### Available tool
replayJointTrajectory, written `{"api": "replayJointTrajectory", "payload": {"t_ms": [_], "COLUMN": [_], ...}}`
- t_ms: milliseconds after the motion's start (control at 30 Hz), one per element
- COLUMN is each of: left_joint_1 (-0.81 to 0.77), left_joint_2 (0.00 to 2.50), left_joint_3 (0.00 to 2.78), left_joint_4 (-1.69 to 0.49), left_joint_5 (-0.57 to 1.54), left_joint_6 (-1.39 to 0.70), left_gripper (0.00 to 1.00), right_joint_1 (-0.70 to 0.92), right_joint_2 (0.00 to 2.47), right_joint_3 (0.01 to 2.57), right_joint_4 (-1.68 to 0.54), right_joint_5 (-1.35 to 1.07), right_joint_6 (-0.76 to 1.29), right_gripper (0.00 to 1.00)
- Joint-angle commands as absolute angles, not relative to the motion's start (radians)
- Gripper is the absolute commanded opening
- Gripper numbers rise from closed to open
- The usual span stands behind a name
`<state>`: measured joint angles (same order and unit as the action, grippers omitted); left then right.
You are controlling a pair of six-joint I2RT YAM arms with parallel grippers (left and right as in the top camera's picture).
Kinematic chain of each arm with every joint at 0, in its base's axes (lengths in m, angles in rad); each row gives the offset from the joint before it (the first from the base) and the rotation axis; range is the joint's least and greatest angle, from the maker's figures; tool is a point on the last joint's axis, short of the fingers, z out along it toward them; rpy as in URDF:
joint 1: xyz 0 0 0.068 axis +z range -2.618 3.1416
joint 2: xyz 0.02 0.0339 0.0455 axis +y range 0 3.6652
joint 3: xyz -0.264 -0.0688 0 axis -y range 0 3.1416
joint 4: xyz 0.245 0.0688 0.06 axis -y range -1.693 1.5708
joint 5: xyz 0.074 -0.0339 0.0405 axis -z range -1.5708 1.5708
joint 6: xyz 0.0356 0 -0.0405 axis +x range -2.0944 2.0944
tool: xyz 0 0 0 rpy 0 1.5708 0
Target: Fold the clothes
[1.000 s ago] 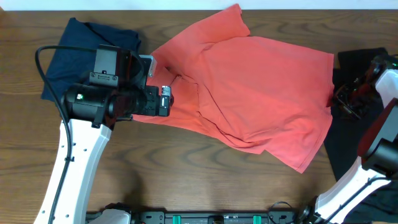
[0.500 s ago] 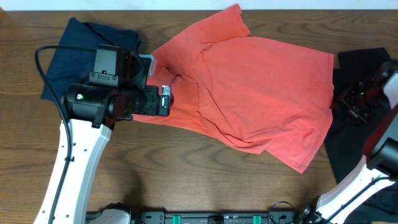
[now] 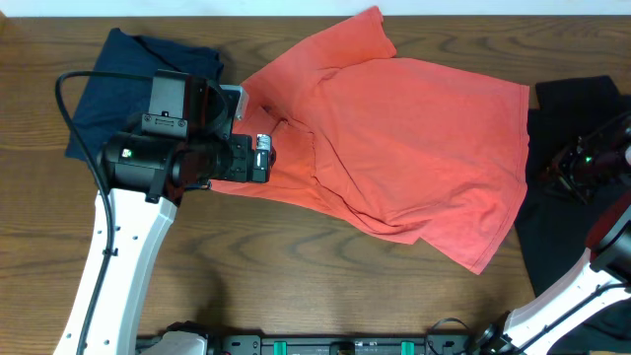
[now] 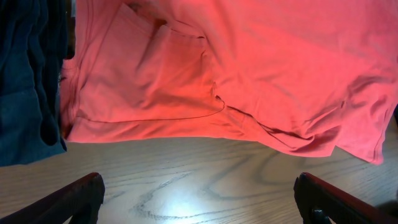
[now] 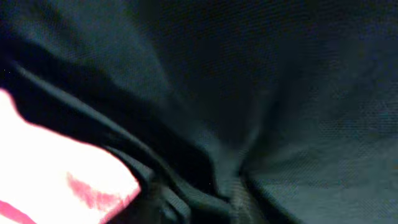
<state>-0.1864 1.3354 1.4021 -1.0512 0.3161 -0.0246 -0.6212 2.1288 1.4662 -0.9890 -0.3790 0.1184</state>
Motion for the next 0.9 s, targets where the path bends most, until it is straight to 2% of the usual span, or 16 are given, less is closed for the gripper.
{"api": "replayJointTrajectory", "payload": {"t_ms": [0,67,233,433,467,567,667,867], "left_joint_1": [-0.189,-0.189,-0.189,-0.189,-0.189,-0.189,-0.189,-0.189], "left_joint_2": [1.335,1.335,1.335,1.335,1.335,1.335,1.335,1.335], "left_joint_3": [1.417,1.417,1.417,1.417,1.417,1.417,1.417,1.417], "left_joint_4": [-1.053,-1.053,-1.054,-1.054,-1.053,-1.053,-1.053,-1.054], "left_joint_5": [0.328,0.328,0.328,0.328,0.328,0.328,0.328,0.328], "left_joint_6": [-0.008,-0.008,-0.008,-0.008,-0.008,-0.008,-0.008,-0.009], "left_gripper": [0.98,0.98,0.98,0.98,0.98,0.98,0.98,0.98], "right_joint_1": [-0.608,-0.622,-0.687,-0.78,-0.794,-0.825,-0.845,-0.818], "right_joint_2": [2.141,2.14,2.133,2.132,2.132,2.132,2.131,2.078], "right_joint_3": [1.462,1.503,1.666,1.809,1.817,1.819,1.822,1.837], "right_joint_4": [-0.975,-0.981,-1.049,-1.126,-1.133,-1.139,-1.144,-1.149], "right_joint_5": [-0.407,-0.413,-0.413,-0.306,-0.282,-0.251,-0.3,-0.471], "right_joint_6": [0.111,0.112,0.118,0.164,0.177,0.213,0.206,0.125], "right_gripper": [0.11,0.01,0.01,0.01,0.03,0.42,0.5,0.55]}}
